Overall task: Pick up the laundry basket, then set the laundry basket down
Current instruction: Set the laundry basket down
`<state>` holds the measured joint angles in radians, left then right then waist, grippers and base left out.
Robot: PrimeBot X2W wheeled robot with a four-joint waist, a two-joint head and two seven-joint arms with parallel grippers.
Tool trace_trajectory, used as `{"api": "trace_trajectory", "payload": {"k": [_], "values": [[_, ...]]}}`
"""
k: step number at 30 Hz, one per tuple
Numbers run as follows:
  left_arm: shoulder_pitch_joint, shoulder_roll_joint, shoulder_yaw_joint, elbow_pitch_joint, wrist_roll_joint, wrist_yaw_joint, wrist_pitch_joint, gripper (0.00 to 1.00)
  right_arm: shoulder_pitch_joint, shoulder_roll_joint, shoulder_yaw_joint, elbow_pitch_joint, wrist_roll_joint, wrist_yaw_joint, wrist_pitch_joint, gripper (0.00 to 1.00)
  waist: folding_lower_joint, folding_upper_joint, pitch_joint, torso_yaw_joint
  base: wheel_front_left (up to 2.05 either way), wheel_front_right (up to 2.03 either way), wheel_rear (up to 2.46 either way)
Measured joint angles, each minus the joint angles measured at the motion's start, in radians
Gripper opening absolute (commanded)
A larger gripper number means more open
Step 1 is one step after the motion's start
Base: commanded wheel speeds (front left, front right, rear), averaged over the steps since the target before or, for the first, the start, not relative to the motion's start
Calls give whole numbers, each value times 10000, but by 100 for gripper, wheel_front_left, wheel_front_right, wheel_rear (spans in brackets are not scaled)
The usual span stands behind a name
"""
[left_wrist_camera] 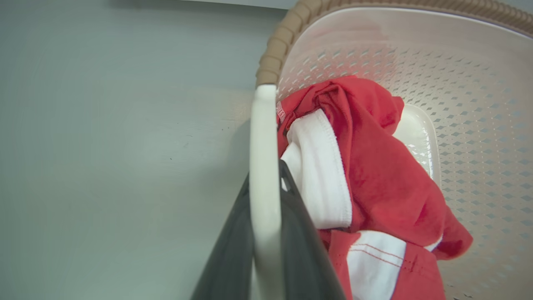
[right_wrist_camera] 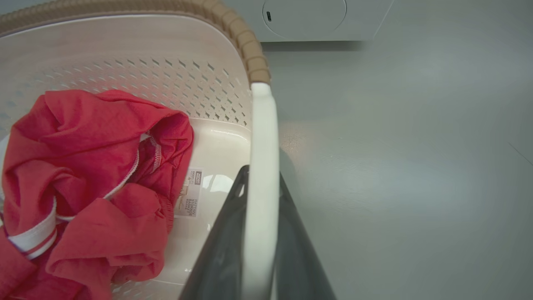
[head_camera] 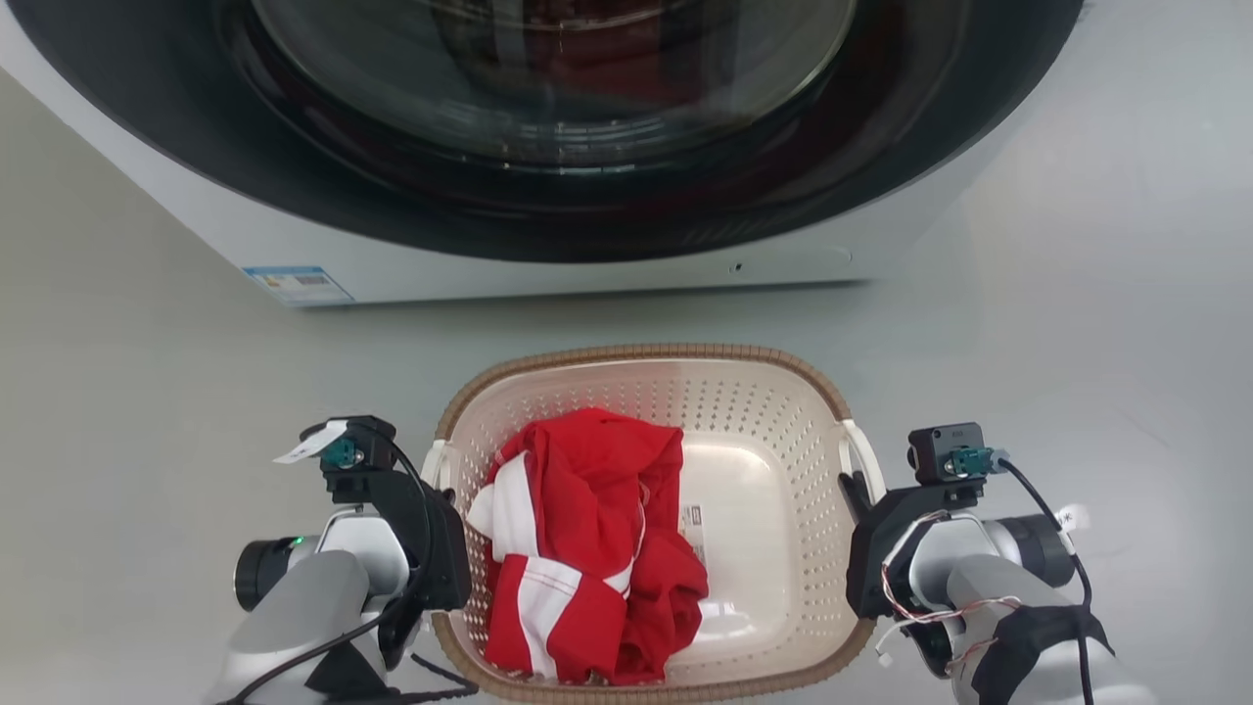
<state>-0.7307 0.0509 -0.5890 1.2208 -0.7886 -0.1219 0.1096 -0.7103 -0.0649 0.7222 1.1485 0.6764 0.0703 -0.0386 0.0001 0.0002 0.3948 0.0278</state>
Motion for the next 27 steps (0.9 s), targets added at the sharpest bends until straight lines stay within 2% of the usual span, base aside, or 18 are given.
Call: {"api": "trace_trajectory", "payload": {"k": [15, 27], "values": [[-859, 67, -46, 2, 364, 176, -920, 0, -1059, -21, 238, 161, -468, -88, -681, 0, 0, -1, 2096, 90, 0, 0, 0], [-1525, 50, -21, -67, 489, 299, -2056, 0, -1820, -134, 265, 278, -629, -184, -1496, 0, 0, 0, 3507, 183, 0, 0, 0]]}}
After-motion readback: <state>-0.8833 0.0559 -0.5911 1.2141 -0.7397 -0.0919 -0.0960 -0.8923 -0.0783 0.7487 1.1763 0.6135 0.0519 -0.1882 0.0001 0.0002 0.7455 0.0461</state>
